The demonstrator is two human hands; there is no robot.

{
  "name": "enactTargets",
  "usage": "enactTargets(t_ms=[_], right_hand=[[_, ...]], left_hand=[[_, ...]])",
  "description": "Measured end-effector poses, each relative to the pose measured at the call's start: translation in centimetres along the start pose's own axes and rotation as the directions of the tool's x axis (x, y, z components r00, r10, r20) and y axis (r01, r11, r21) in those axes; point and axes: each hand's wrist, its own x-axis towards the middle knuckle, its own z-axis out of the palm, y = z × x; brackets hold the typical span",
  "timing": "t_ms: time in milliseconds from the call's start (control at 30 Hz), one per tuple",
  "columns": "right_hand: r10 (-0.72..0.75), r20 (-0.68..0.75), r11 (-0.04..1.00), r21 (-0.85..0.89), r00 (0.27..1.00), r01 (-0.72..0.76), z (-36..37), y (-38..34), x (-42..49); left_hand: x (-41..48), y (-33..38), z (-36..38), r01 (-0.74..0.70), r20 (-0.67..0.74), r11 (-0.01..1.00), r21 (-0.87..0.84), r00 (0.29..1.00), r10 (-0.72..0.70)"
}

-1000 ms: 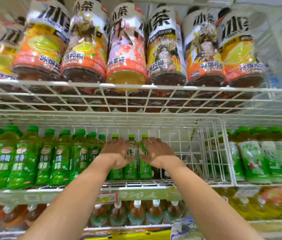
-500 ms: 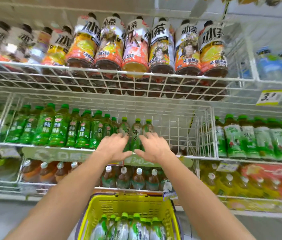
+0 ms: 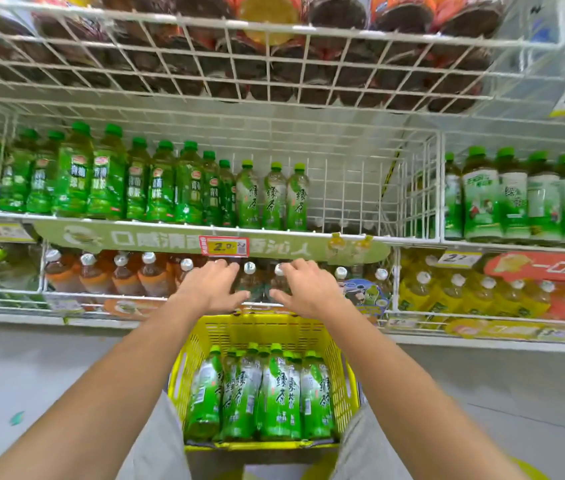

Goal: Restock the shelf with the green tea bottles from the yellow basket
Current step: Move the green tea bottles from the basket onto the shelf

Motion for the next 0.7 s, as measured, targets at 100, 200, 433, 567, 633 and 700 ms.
enactTargets(t_ms=[100, 200, 433, 567, 633, 700], right_hand=[[0.044, 0.113, 0.998, 0.038, 0.993, -0.049, 4.9, 0.1, -1.1], [0.109, 0.240, 0.989, 0.075, 0.965, -0.130, 10.2, -0.1, -2.3], [0.206, 0.401, 0.956, 0.114, 0.893, -0.272, 20.2, -1.7, -4.5], [0.236, 0.369, 0.922, 0.208, 0.899, -0.327, 22.4, -2.2, -4.8], [0.248, 0.345, 0.895, 0.276, 0.905, -0.351, 22.9, -2.2, -4.8], [0.257, 0.326, 0.870, 0.332, 0.910, -0.365, 22.9, -2.3, -4.7]], left_hand=[[-0.3, -0.2, 5.2, 0.024, 0.116, 0.998, -0.058, 0.993, -0.017], [-0.6, 0.1, 11.3, 0.044, 0.214, 0.992, -0.116, 0.977, -0.018], [-1.8, 2.0, 21.7, 0.132, 0.352, 0.971, -0.199, 0.934, -0.055], [-1.8, 3.8, 23.5, 0.230, 0.301, 0.911, -0.341, 0.945, -0.126], [-1.5, 4.0, 23.6, 0.294, 0.302, 0.863, -0.412, 0.937, -0.176], [-1.1, 3.8, 23.5, 0.371, 0.339, 0.793, -0.483, 0.914, -0.221]])
